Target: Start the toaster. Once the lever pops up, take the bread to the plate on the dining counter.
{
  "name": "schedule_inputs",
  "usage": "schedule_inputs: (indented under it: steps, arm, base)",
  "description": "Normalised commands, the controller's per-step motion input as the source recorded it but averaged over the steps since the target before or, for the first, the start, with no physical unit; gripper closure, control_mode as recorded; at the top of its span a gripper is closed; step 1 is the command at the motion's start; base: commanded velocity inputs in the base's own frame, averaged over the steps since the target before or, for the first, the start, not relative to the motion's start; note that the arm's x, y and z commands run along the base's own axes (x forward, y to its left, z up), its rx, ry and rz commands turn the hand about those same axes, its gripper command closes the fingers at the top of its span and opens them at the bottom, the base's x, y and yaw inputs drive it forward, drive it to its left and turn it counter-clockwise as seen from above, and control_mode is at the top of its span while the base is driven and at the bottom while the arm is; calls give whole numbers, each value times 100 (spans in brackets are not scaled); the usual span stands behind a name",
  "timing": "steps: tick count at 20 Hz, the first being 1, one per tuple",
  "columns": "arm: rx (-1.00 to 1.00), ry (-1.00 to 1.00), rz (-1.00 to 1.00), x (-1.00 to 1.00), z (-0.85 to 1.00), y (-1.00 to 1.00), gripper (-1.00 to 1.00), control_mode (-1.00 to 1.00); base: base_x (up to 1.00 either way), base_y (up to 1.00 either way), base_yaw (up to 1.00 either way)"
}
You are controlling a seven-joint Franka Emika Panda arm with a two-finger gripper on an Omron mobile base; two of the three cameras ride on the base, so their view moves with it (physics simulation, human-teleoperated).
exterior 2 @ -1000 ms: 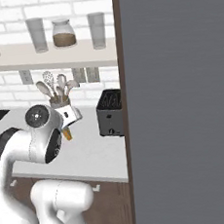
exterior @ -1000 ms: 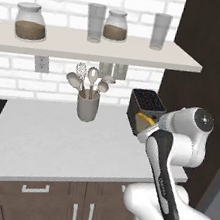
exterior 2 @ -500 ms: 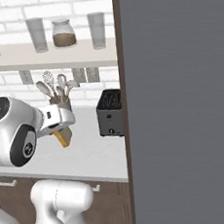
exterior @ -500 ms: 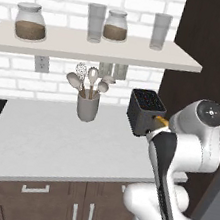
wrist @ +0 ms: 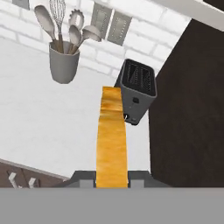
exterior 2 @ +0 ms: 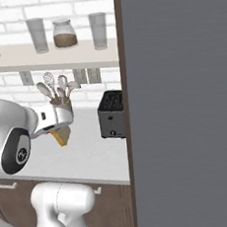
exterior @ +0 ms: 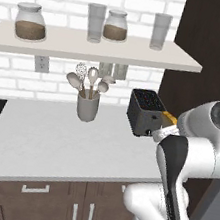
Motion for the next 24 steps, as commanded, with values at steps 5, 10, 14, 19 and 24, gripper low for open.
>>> schedule_inputs:
  steps: [5, 10, 14, 19, 24]
  arm:
    - [0, -4, 0, -4, -2, 0, 100, 100]
    - [0, 0, 0, 0, 0, 0, 100, 100]
    - [0, 0, 0, 0, 0, 0, 100, 100]
    - [0, 0, 0, 0, 0, 0, 100, 100]
    - [0, 0, 0, 0, 0, 0, 100, 100]
  base:
    - [-31, 0, -13]
    - [-57, 16, -39]
    - [-59, 28, -52]
    - [-50, 22, -72]
    - [-25, 9, -86]
